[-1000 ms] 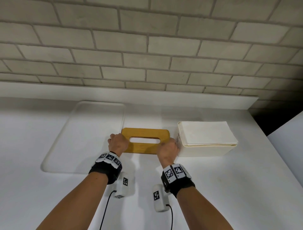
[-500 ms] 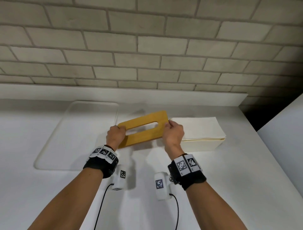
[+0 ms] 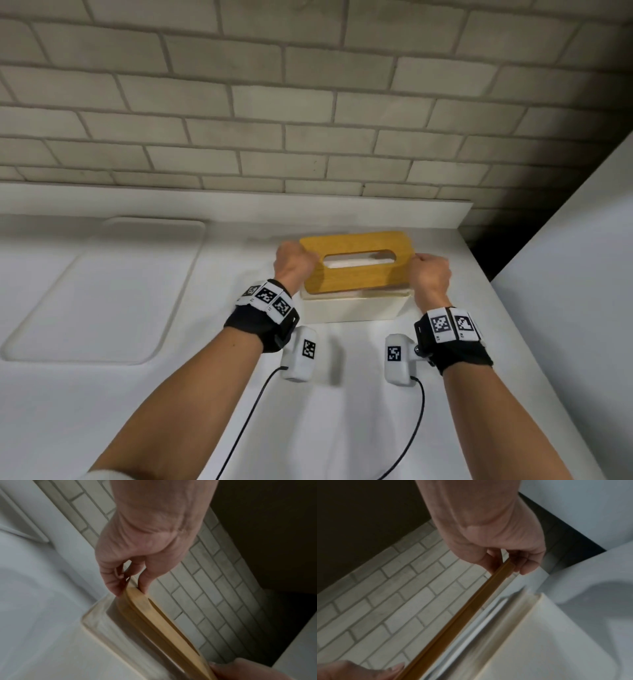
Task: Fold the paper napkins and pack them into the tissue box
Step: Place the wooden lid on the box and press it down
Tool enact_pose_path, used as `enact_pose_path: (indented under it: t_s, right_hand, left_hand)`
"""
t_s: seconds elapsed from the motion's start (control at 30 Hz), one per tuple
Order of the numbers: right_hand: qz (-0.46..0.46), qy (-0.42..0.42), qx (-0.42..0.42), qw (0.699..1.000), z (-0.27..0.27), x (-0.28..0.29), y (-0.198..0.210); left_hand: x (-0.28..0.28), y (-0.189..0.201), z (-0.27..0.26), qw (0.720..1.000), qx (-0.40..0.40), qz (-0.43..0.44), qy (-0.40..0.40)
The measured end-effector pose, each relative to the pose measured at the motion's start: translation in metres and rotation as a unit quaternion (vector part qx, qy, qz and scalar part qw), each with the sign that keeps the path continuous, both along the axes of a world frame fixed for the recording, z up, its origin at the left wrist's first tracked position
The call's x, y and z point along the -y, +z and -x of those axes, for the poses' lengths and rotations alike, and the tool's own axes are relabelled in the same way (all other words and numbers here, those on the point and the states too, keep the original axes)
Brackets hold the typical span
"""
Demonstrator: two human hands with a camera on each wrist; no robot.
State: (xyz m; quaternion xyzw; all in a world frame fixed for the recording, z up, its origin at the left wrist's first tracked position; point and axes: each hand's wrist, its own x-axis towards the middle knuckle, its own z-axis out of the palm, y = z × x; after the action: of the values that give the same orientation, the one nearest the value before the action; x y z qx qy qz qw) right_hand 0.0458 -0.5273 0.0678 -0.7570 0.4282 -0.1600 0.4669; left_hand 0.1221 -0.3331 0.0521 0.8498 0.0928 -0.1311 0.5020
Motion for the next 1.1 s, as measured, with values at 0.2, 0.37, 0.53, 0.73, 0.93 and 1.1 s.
enact_pose_path:
  t_s: [0.2, 0.37, 0.53, 0.73, 0.93, 1.1]
  right_hand:
    - [-0.023, 0.011, -0.041, 0.999, -0.008, 0.013, -0.029]
    - [-0.036, 0.007, -0.064, 0.997, -0.012, 0.019, -0.033]
    - [-0.010, 0.022, -0.083, 0.996, -0.013, 0.018, -0.040]
    - [0.002, 0.016, -0.088, 0.996, -0.012, 0.016, -0.043]
    - [-0.014, -0.005, -0.102, 0.995, -0.012, 0.011, -0.043]
    - [-0.023, 0.036, -0.118, 0.992, -0.018, -0.030, -0.044]
  left_hand:
    - [0.017, -0.012, -0.006, 0.995, -0.038, -0.092, 0.018]
    - [0.021, -0.014, -0.008, 0.990, -0.033, -0.131, 0.027]
    - [0.013, -0.019, -0.011, 0.991, -0.030, -0.126, 0.039]
    - [0.002, -0.028, -0.006, 0.997, 0.016, -0.075, 0.033]
    - [-0.009, -0.044, 0.007, 0.995, 0.076, -0.021, 0.065]
    - [-0.060, -0.040, 0.008, 0.993, 0.067, -0.029, 0.089]
